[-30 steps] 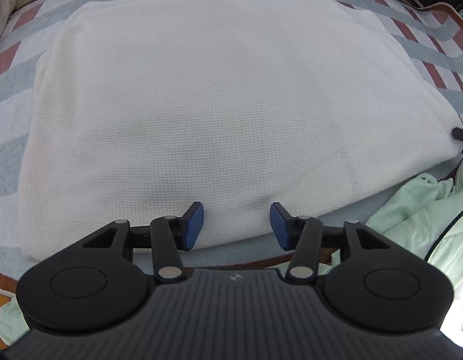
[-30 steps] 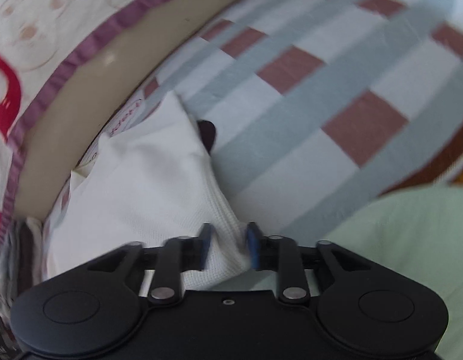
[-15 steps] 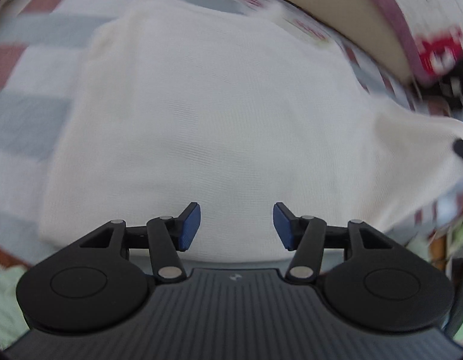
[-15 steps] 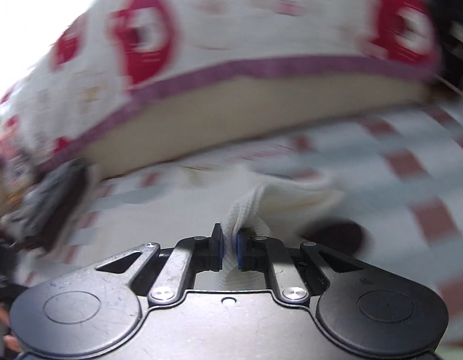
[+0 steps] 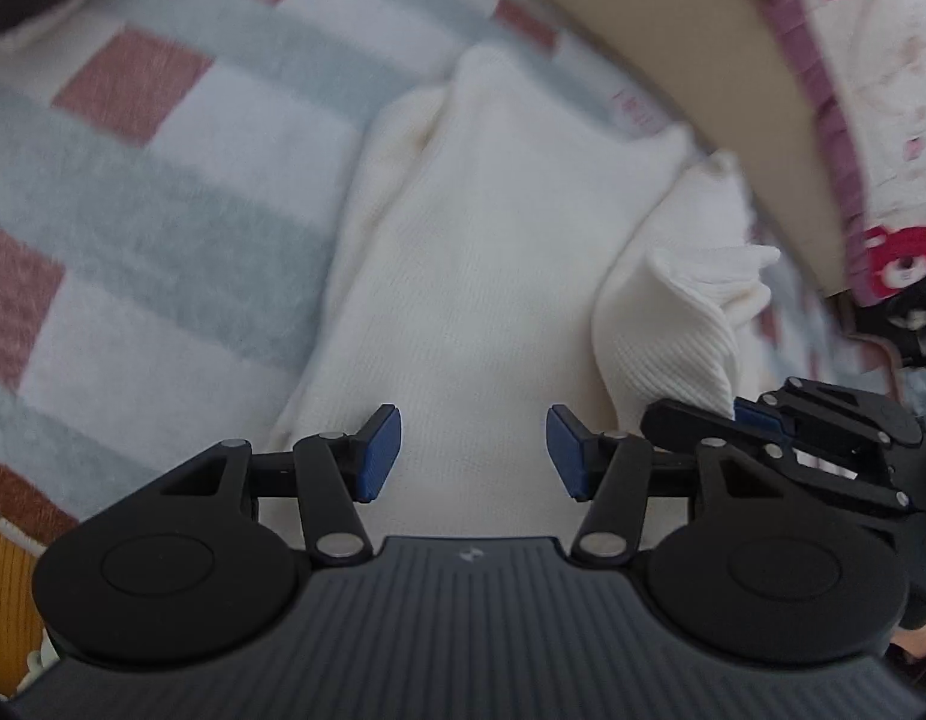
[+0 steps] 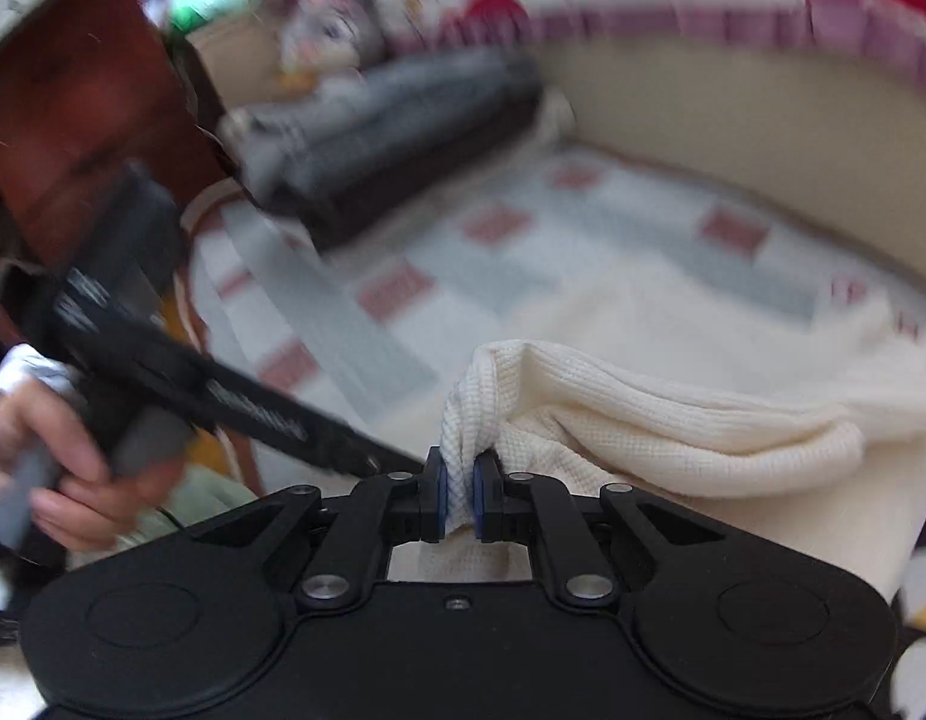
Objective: Fold clothes
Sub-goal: 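Fold the held corner over the garment body with the right gripper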
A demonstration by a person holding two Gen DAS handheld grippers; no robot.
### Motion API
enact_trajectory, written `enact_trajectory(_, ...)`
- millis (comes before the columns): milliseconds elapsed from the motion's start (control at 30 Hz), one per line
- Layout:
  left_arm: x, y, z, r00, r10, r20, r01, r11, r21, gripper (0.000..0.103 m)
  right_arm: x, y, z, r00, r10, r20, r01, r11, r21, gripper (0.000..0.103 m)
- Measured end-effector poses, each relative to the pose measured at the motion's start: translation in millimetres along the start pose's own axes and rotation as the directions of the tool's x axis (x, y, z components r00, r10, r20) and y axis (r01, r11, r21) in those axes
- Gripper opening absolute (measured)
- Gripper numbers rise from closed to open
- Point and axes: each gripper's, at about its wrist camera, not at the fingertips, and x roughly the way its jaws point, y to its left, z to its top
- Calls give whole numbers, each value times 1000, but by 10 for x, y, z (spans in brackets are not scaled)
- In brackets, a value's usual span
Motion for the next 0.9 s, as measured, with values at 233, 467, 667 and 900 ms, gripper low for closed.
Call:
enact_trajectory(233,-26,198,65,999,-41,-23,39,995,-89,53,296,24,-9,992,111,-57,-112,994,-4,11)
enact_trajectory(467,-47,418,96,993,-114,-10,109,971,-213,52,598,-5,-41,979,161,-128,-160,987,15,11)
enact_trajectory(667,-96,301,88,997,-73,15,74,987,-140,53,749,369,-388,976,18,-215,-66,974,-218,22)
enact_trajectory(900,-185,314,75,997,-71,37,75,988,-133,55,-250,398,-580,982,-122,-146,86,970,-229,57)
